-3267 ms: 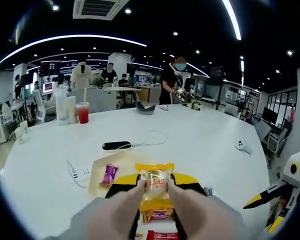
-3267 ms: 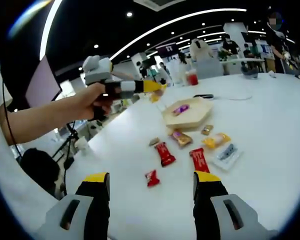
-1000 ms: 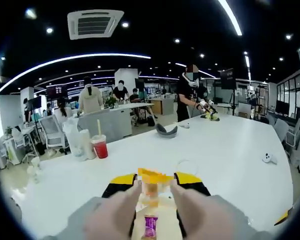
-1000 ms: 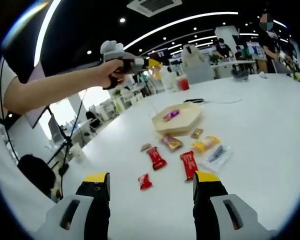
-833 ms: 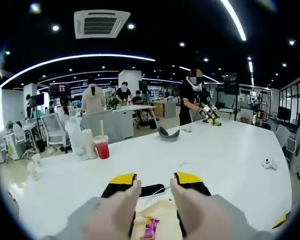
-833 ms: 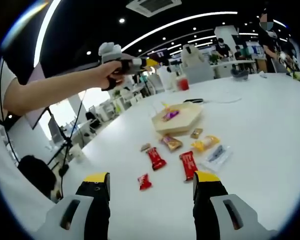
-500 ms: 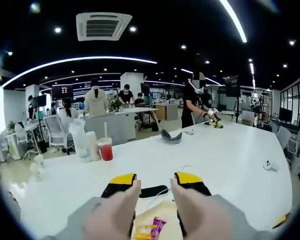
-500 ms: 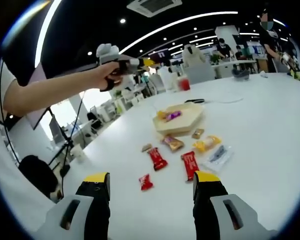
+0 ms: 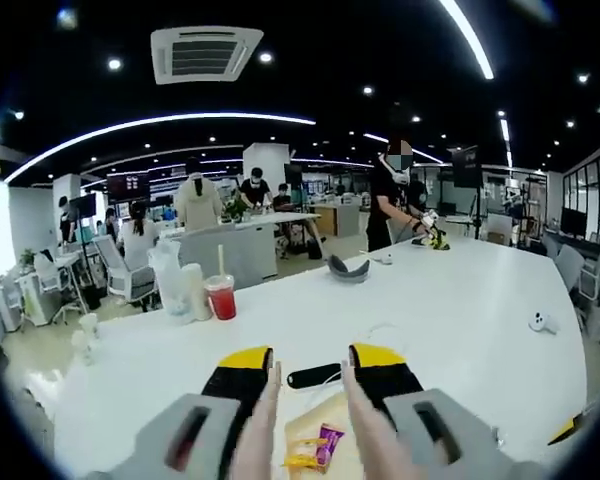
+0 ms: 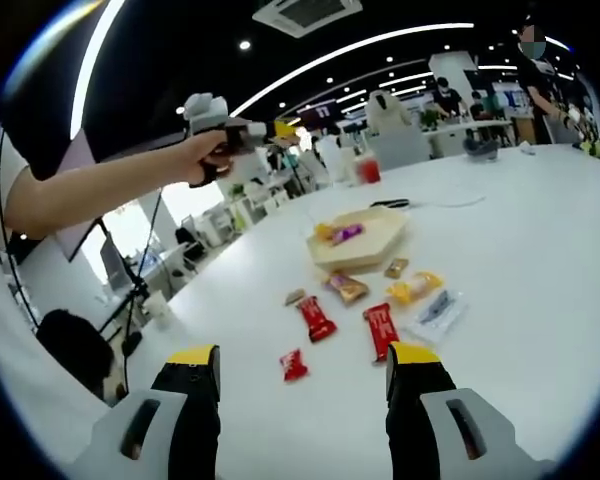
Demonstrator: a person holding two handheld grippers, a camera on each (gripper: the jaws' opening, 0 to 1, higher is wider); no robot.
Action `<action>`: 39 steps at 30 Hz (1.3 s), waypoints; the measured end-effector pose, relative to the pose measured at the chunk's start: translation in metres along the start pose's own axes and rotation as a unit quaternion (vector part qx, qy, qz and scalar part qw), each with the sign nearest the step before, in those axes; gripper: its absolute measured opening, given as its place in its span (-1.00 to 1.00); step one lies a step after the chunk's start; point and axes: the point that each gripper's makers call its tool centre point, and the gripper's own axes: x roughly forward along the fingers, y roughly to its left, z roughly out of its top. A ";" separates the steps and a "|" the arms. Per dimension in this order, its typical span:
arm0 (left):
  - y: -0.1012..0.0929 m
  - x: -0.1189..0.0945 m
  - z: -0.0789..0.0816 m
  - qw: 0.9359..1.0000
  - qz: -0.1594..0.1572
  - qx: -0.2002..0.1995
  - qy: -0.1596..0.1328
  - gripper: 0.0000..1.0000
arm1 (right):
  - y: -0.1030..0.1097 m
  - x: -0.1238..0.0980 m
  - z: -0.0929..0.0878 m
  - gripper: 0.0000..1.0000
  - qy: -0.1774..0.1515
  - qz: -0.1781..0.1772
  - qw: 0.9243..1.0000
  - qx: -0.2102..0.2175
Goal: Place the target food into the container with the food tongs after gripping and lifting it, then release it inside without dropping or visibly crushing the food.
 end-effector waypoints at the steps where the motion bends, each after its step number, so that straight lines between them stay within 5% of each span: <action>1: 0.001 -0.001 -0.001 1.000 0.004 0.009 0.005 -0.44 | 0.000 0.000 0.000 0.35 0.000 0.000 1.000 0.000; 4: 0.006 -0.012 0.007 1.000 0.001 -0.004 -0.014 -0.63 | 0.002 -0.001 0.000 0.35 -0.002 0.002 1.000 0.002; 6: 0.006 -0.015 0.008 1.000 -0.003 0.021 -0.018 -1.00 | 0.002 0.000 0.000 0.35 -0.002 0.003 1.000 0.003; 9: 0.006 -0.018 0.002 1.000 0.001 0.017 -0.017 -1.00 | 0.003 0.000 0.000 0.35 -0.002 0.006 1.000 0.004; 19: 0.008 -0.046 -0.044 0.999 -0.027 -0.019 -0.003 -0.65 | 0.002 -0.005 -0.006 0.35 0.002 0.003 1.000 0.009; 26: 0.032 -0.076 -0.071 0.998 -0.054 -0.029 -0.004 -0.43 | 0.000 0.003 -0.008 0.36 0.014 0.006 1.000 0.009; 34: 0.039 -0.088 -0.075 0.997 -0.075 -0.020 -0.019 0.39 | -0.001 0.007 -0.012 0.36 0.024 0.008 1.000 0.009; 35: 0.032 -0.094 -0.089 0.992 -0.124 0.016 0.003 0.41 | -0.002 0.008 -0.013 0.36 0.029 0.007 1.000 0.010; 39: 0.004 -0.108 -0.133 0.977 -0.189 0.076 0.057 0.59 | -0.011 0.008 -0.013 0.36 0.027 -0.008 0.999 0.015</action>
